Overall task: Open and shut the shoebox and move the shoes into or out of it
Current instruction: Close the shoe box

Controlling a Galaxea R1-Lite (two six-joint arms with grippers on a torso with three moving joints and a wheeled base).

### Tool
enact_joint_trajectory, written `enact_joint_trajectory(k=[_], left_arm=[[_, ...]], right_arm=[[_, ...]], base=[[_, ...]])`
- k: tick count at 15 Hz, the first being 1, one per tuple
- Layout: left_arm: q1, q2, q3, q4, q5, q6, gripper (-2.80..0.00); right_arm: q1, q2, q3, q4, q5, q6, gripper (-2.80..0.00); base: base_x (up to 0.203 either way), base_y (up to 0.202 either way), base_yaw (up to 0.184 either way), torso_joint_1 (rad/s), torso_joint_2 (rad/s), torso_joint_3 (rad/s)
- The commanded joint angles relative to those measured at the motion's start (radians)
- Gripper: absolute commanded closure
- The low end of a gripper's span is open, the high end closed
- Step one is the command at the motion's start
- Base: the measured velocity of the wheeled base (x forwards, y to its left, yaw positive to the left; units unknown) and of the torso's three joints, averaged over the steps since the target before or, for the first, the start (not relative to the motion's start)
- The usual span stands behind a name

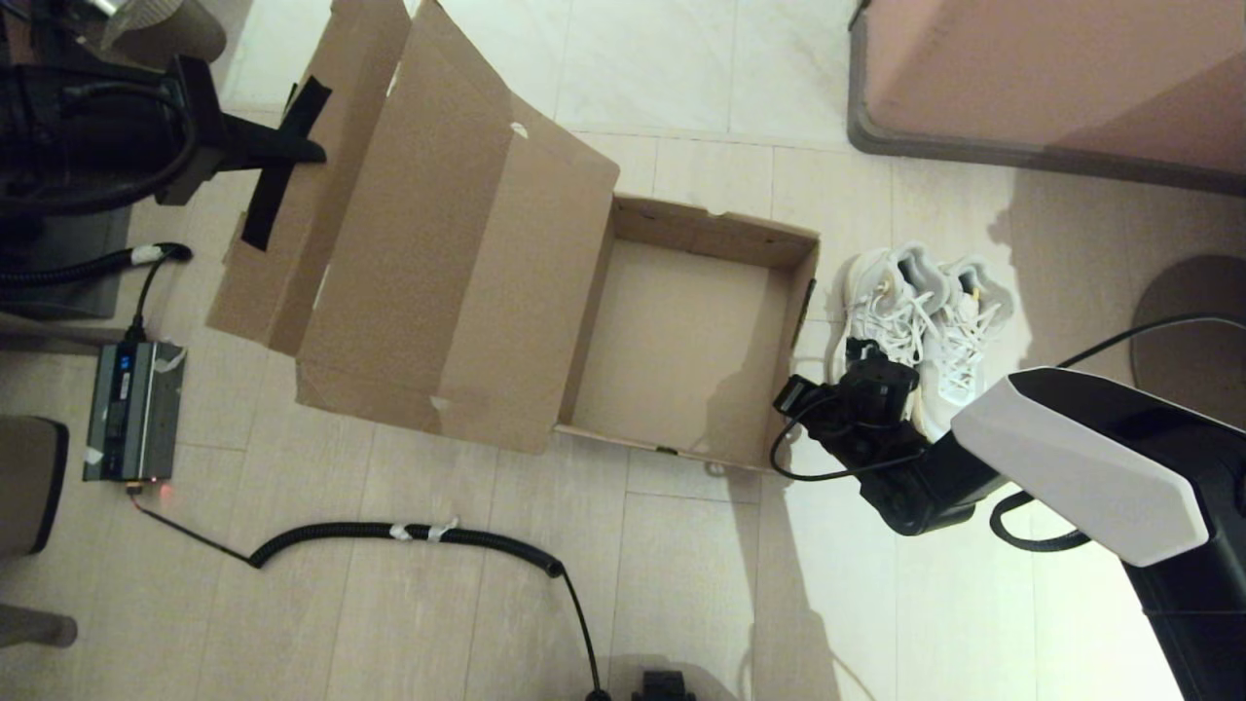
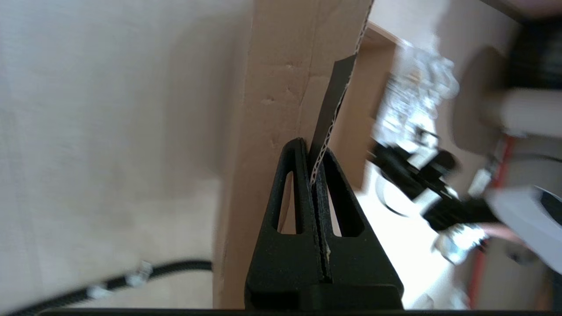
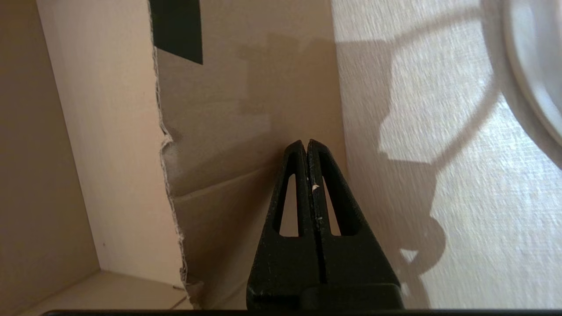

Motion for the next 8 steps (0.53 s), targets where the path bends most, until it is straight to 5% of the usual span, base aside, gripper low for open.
enact_joint_trajectory(k=[1, 8], left_arm=[[-0.037, -0.065, 0.000, 0.035, -0.005, -0.009, 0.00], [-0.187, -0.137, 0.021, 0.089, -0.007, -0.096, 0.00]], right_arm=[[0.003, 0.021, -0.025, -0.005, -0.004, 0.002, 0.00], [0.020, 0.047, -0.082, 0.020, -0.027, 0.000, 0.00]], base=[[0.000, 0.000, 0.000, 0.000, 0.00, 0.000], [0.000, 0.000, 0.000, 0.000, 0.00, 0.000]])
